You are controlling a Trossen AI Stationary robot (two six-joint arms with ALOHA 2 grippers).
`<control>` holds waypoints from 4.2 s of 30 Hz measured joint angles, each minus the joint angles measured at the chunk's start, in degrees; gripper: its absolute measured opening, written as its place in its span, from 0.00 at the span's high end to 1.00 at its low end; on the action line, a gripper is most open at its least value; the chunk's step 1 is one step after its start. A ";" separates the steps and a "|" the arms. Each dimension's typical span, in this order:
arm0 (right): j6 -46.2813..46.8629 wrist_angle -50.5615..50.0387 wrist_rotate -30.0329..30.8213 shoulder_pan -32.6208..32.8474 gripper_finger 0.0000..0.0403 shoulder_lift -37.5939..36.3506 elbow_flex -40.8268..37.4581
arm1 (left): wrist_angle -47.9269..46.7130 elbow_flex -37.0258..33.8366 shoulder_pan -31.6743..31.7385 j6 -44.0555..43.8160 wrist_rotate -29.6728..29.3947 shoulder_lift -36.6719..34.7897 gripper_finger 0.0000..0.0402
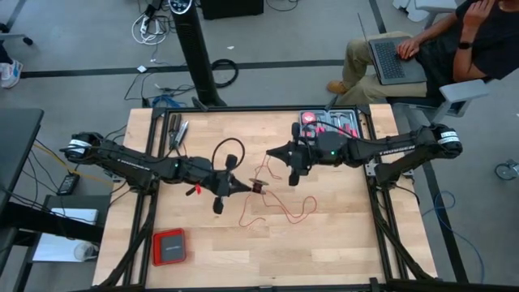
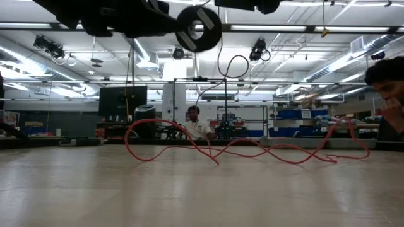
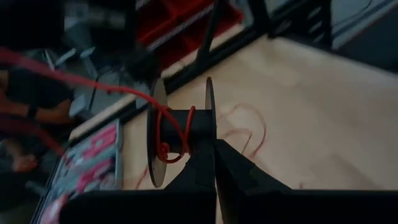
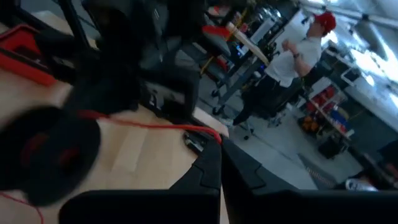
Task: Coil cords
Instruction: Uncoil the red cable wire from the black spool
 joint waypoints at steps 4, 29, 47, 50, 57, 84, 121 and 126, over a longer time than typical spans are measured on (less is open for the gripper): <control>2.75 0.94 1.89 -1.07 1.00 1.97 0.12 | 3.51 0.00 0.02 -0.10 3.90 0.00 1.00; 22.60 -37.02 3.10 10.80 1.00 -3.14 0.01 | -1.08 0.02 -0.33 -0.45 -12.09 0.04 1.00; 2.18 -4.33 3.32 11.97 1.00 -16.95 0.01 | -2.28 0.00 -0.30 -1.74 -8.51 0.00 1.00; 0.55 -1.05 6.15 9.32 1.00 -13.47 0.04 | -0.82 0.00 -0.35 -1.74 -6.37 0.00 1.00; 1.84 0.31 5.76 4.82 1.00 -4.27 0.01 | 0.19 0.00 -0.39 -1.74 -4.45 0.00 1.00; 33.06 -35.31 2.02 2.99 1.00 0.97 -0.03 | 4.03 0.00 -1.43 -0.50 -5.03 0.00 1.00; 13.52 2.87 -5.86 -0.76 1.00 -1.38 0.01 | 5.39 0.00 -2.23 2.83 -0.77 0.04 1.00; 16.04 4.54 -5.86 -1.19 1.00 5.09 0.01 | 6.46 0.00 -2.23 2.83 -0.16 0.04 1.00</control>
